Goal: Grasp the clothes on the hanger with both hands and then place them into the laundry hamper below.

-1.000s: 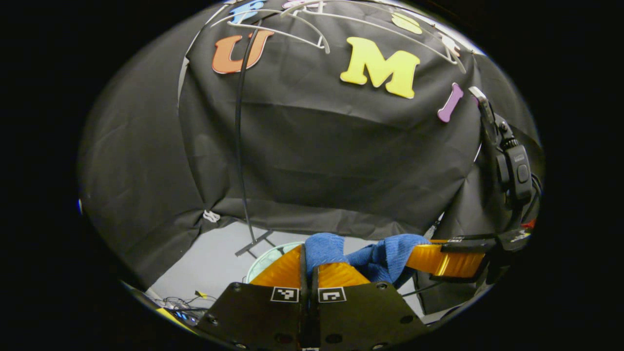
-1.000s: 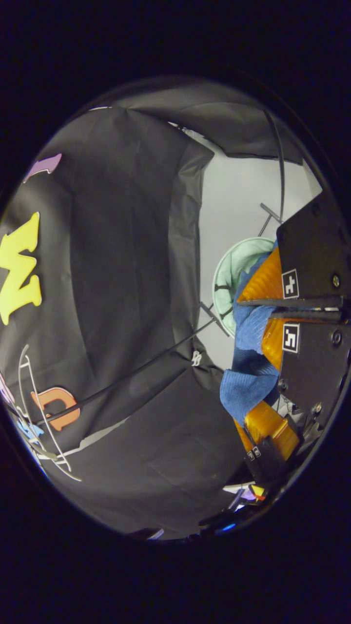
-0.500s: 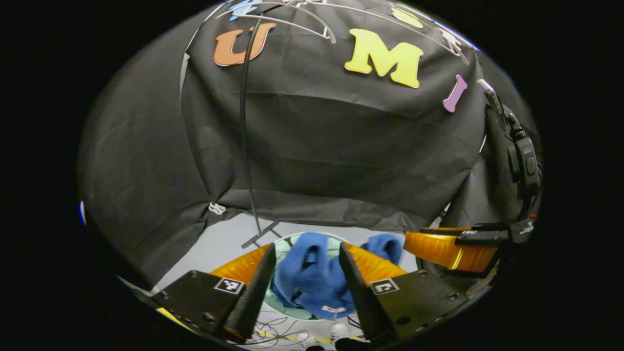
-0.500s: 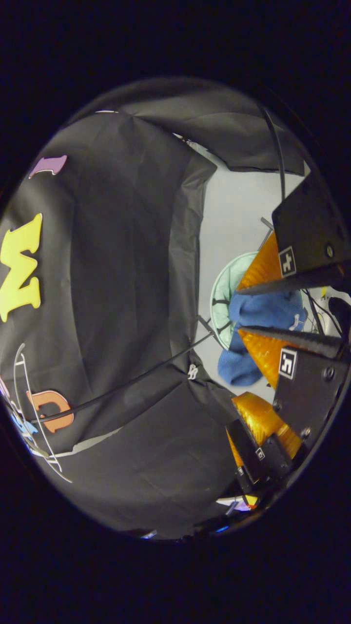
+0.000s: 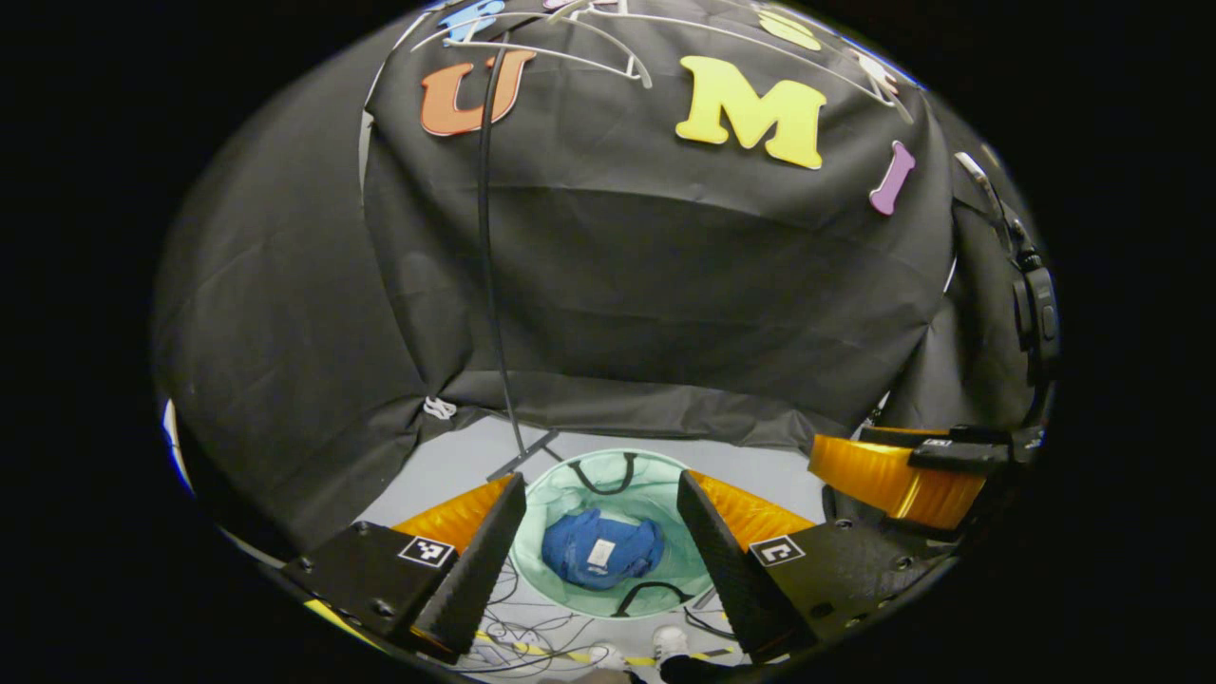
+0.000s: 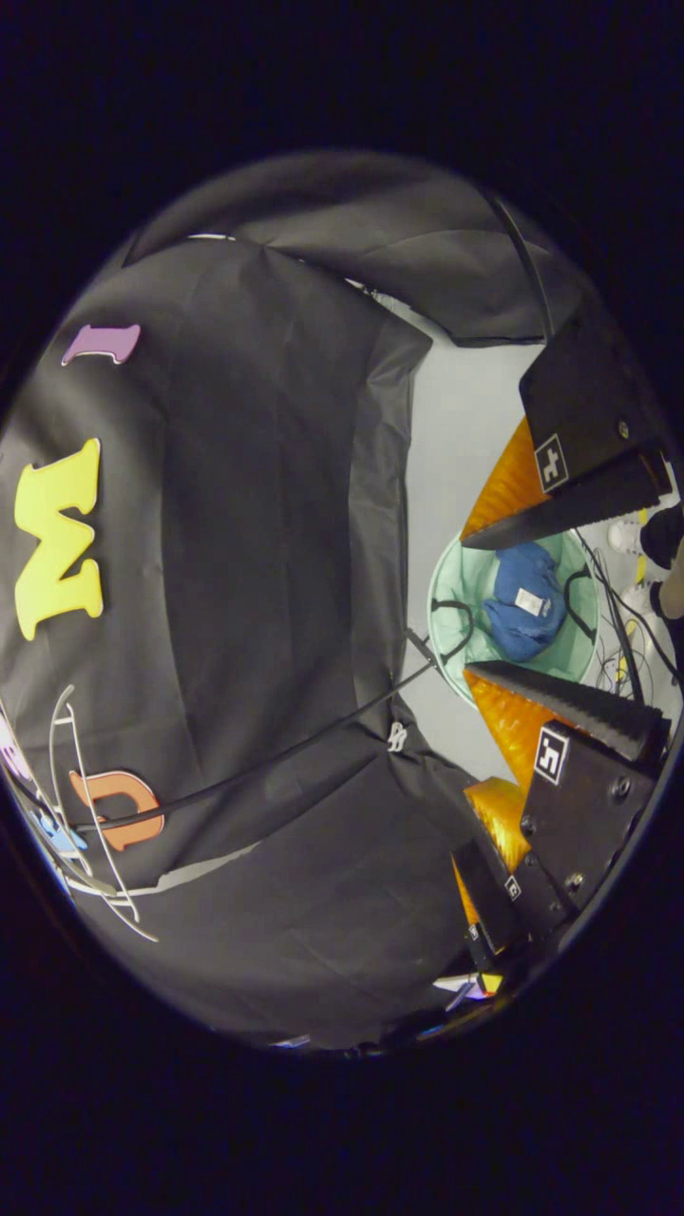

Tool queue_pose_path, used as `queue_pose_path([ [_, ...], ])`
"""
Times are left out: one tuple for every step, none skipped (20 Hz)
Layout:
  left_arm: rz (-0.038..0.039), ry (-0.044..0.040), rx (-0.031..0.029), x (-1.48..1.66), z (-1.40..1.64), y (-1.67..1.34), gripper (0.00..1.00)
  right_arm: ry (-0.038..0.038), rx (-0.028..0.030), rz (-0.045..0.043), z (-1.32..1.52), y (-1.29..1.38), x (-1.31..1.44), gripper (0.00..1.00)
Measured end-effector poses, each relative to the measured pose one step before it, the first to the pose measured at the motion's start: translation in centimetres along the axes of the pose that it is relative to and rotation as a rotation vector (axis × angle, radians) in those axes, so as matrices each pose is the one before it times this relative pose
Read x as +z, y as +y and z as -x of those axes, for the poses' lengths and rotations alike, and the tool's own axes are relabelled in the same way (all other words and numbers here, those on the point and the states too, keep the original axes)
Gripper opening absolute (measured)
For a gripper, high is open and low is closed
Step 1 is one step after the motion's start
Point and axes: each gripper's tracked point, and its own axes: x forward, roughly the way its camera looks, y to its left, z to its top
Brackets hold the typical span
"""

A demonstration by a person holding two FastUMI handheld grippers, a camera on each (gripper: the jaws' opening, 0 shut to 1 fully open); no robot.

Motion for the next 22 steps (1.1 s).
queue_pose_path([
  [0.00792,-0.00948,-0.00249,0.37,0.377,-0.093,0.97,-0.01422,-0.00591,-0.00484,0.541,-0.175,0.314,0.75],
  [0.00271,-0.01192,0.00055,0.436,0.655,-0.076,0.97,-0.01692,-0.0014,-0.0053,0.685,0.077,0.153,0.75],
  [-0.00561,-0.01871,0.00117,0.503,0.799,-0.108,0.97,-0.01902,-0.00385,0.00028,0.785,-0.062,0.415,0.76],
  [-0.00805,-0.02428,0.00773,0.545,0.939,-0.035,0.97,-0.02391,-0.00574,0.00651,0.966,-0.052,0.457,0.76],
  [-0.01105,-0.0348,0.00619,1.001,0.98,-0.033,0.97,-0.03713,0.0003,0.0027,1.159,0.032,0.974,0.76],
  [-0.01336,-0.04038,0.00034,1.158,0.624,-0.044,1.0,-0.04496,0.00027,0.00306,1.286,0.103,1.099,0.76],
  [-0.01371,-0.0388,-0.00189,1.271,0.79,-0.088,1.0,-0.03331,-0.00776,0.01206,1.179,0.002,1.16,0.76],
  [-0.01712,-0.03887,0.00247,1.502,1.061,-0.357,0.97,-0.03838,-0.00263,0.00707,0.961,-0.003,0.684,0.8],
  [-0.01518,-0.0376,-0.00053,1.218,1.092,-0.109,0.97,-0.03646,-0.00113,-0.00103,1.208,0.068,1.279,0.86],
  [-0.01307,-0.03475,-0.00095,0.985,0.977,0.102,0.97,-0.0295,0.00268,-0.0033,1.06,-0.16,0.785,0.88],
  [-0.00665,-0.032,0.00102,1.336,1.179,-0.139,0.97,-0.0326,0.00621,-0.00255,1.274,0.216,1.026,0.92],
  [-0.00225,-0.0343,-0.00171,1.471,1.007,-0.277,0.97,-0.03196,0.00242,0.00293,1.707,0.115,1.322,0.94],
  [-0.00085,-0.03097,-0.00358,1.476,1.066,-0.329,0.97,-0.03242,0.00328,0.00578,1.424,0.001,1.36,0.93],
  [-0.00261,-0.02693,-0.00343,1.385,0.995,-0.315,0.97,-0.03459,0.00418,0.00563,1.744,-0.252,1.166,0.94],
  [-0.00267,-0.02775,-0.00329,1.465,1.035,-0.385,0.98,-0.03426,0.00512,0.0031,1.607,-0.162,1.39,0.94],
  [0.00224,-0.01905,-0.00795,1.315,1.137,-0.651,1.0,-0.0357,0.01017,0.00032,1.757,-0.194,1.461,0.93],
  [-0.0093,-0.03006,0.00164,1.369,1.214,-0.655,0.98,-0.03316,0.00712,0.00373,1.629,-0.231,1.54,0.94],
  [-0.01741,-0.03342,0.00979,1.501,1.591,-0.245,0.95,-0.03184,0.00588,0.00353,1.561,-0.321,1.1,0.94],
  [-0.01857,-0.04149,0.01452,1.761,1.843,-0.424,0.93,-0.03927,0.0139,0.0044,2.032,-0.432,1.295,0.94],
  [-0.01068,-0.03254,0.00464,1.938,1.818,-0.462,0.91,-0.04682,0.02801,0.00874,2.25,0.083,1.364,0.93],
  [-0.01226,-0.02846,0.00404,1.425,1.727,-0.45,1.0,-0.03237,0.00555,0.02061,1.979,-0.477,1.275,0.96],
  [-0.01226,-0.02545,0.01502,1.272,1.816,-0.178,0.96,-0.02486,0.00289,0.01571,2.083,-0.899,0.394,0.98],
])
